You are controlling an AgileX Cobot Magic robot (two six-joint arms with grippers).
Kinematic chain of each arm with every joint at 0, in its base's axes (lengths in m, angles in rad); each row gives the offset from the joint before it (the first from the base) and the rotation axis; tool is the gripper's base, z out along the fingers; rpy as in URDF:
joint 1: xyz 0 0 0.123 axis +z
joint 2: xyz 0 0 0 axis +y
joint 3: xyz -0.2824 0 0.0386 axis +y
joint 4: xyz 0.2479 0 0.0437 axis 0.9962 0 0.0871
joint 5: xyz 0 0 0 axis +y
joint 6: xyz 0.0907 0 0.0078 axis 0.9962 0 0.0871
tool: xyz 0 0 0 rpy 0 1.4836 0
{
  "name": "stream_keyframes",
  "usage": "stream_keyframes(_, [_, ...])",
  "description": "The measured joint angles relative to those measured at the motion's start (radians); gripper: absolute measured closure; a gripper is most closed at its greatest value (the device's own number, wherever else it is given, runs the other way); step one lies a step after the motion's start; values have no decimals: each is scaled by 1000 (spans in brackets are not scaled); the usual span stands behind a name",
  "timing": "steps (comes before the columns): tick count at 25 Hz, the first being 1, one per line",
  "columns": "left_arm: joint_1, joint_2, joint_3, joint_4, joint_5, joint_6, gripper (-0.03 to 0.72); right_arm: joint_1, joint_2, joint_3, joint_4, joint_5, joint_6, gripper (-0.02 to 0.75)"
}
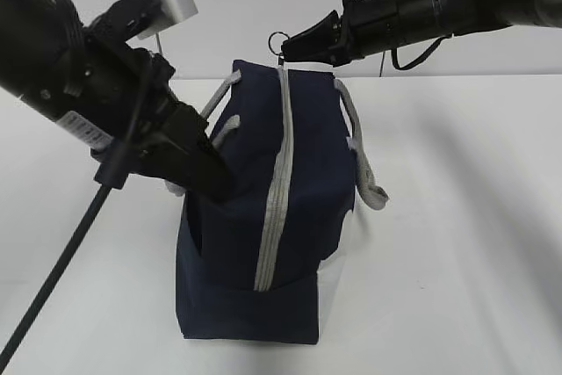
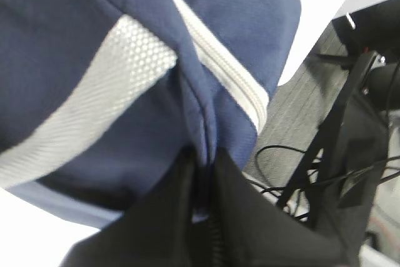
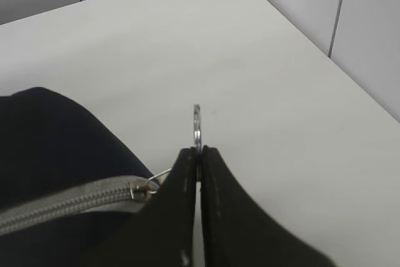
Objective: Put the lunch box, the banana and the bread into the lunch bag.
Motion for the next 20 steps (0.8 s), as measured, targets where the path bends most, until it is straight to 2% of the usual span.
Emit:
stream_keyframes(5, [58,-13,-23,-11,9,-106,266,0,0,0,0,6,2,738])
stream_keyframes(7, [86,-18,-46,-13,13,-155,189,0,0,0,0,8,2,738])
stream_keyframes(11, [141,-19,-113,-13,12,-303,157,0,0,0,-17,8,2,738])
stream_keyframes(14, [167,-6,-172,2,3,-434,200,0,0,0,-31,8,2,738])
stream_keyframes(20, [170,104,-294,54,11,-557,237,0,0,0,-36,8,2,738])
